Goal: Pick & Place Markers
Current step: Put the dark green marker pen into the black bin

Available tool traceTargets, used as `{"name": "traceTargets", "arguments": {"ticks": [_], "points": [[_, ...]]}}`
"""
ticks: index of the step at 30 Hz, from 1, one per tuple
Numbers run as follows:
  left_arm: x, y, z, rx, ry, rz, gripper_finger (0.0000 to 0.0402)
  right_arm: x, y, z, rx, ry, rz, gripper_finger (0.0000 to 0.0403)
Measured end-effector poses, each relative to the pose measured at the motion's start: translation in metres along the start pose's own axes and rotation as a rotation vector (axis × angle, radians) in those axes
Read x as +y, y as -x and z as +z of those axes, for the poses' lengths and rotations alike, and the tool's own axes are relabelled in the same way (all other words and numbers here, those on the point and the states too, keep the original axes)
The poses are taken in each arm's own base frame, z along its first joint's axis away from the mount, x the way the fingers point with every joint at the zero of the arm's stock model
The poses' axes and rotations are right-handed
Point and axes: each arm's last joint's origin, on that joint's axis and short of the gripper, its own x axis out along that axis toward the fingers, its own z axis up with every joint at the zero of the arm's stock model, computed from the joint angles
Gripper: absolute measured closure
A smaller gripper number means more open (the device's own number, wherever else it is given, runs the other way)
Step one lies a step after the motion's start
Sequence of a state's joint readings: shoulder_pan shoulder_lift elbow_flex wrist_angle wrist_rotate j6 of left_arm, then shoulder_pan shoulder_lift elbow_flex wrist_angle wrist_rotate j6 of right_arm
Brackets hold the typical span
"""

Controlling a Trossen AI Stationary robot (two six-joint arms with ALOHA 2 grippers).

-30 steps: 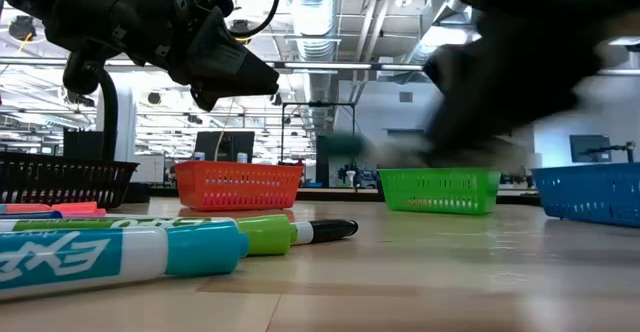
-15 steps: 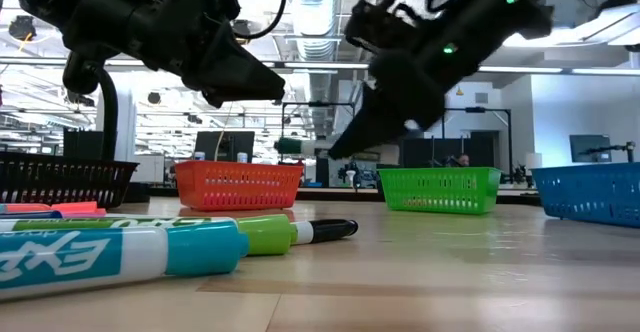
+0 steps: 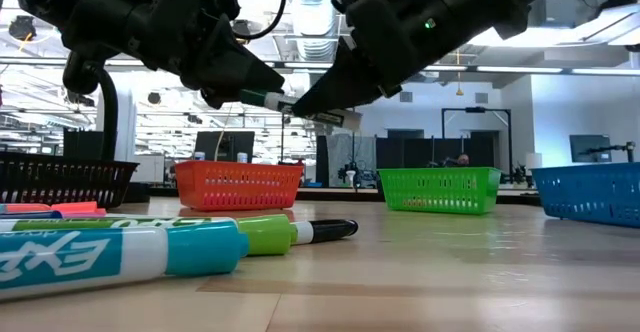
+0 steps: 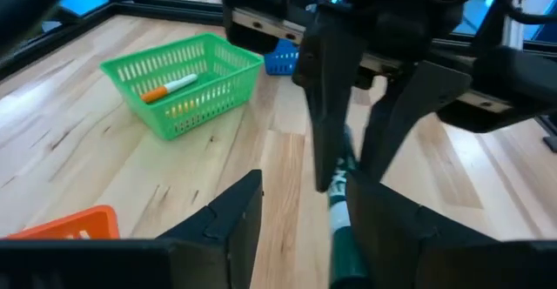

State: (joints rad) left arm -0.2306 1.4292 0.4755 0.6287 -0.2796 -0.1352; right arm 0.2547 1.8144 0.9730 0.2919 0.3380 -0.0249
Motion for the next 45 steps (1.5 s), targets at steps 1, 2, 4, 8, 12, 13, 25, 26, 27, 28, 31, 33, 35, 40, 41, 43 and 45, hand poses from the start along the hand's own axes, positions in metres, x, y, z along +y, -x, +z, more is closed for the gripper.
{"name": "traceTargets", "arguments": {"ticks": [1,2,4,8,12,13,25,26,27,28,31,33,35,40,41,43,45], "points": [[0.000,0.000,0.000,0.000,0.001,-0.006,0.0241,-0.001,0.000,0.000,-0.004,0.014,-0.004,0.0340],[0.000,0.000,0.000,0.000,0.001,-0.008,0.0242,-0.002,-0.001,0.000,-0.004,0.023,-0.006,0.0340],[0.000,0.000,0.000,0.003,0.003,-0.008,0.0242,-0.005,-0.002,0.001,-0.008,0.019,-0.014,0.0340],[0.000,0.000,0.000,0.004,0.020,-0.008,0.0243,-0.012,-0.004,0.001,-0.005,0.008,-0.033,0.0340],[0.000,0.000,0.000,0.004,0.027,-0.007,0.0243,-0.017,-0.005,0.001,-0.005,0.000,-0.041,0.0340],[0.000,0.000,0.000,0.003,0.028,-0.007,0.0243,-0.017,-0.005,0.001,-0.012,-0.002,-0.040,0.0340],[0.000,0.000,0.000,0.005,0.029,-0.009,0.0244,-0.015,-0.004,0.009,-0.092,-0.016,0.002,0.0340],[0.000,0.000,0.000,0.005,0.028,-0.009,0.0244,-0.015,-0.004,0.009,-0.092,-0.016,0.002,0.0340],[0.000,0.000,-0.001,0.006,0.027,-0.009,0.0244,-0.015,-0.004,0.009,-0.092,-0.016,0.002,0.0340],[0.000,0.000,-0.001,0.006,0.027,-0.009,0.0246,-0.015,-0.004,0.009,-0.092,-0.016,0.002,0.0340],[0.000,0.000,-0.001,0.006,0.026,-0.009,0.0260,-0.016,-0.004,0.009,-0.092,-0.017,0.000,0.0339],[0.000,0.000,-0.001,0.006,0.026,-0.009,0.0276,-0.016,-0.005,0.009,-0.092,-0.018,-0.002,0.0335],[0.000,0.000,-0.001,0.006,0.026,-0.009,0.0295,-0.017,-0.005,0.009,-0.093,-0.019,-0.003,0.0326],[-0.001,0.000,-0.001,0.006,0.025,-0.011,0.0335,-0.017,-0.005,0.009,-0.094,-0.018,-0.007,0.0302],[-0.001,0.000,-0.001,0.006,0.025,-0.011,0.0336,-0.017,-0.005,0.009,-0.094,-0.018,-0.008,0.0297],[-0.001,0.000,-0.001,0.006,0.025,-0.010,0.0336,-0.017,-0.005,0.009,-0.094,-0.018,-0.008,0.0287],[-0.001,0.000,-0.001,0.006,0.025,-0.011,0.0328,-0.017,-0.005,0.009,-0.092,-0.017,-0.008,0.0275]]}}
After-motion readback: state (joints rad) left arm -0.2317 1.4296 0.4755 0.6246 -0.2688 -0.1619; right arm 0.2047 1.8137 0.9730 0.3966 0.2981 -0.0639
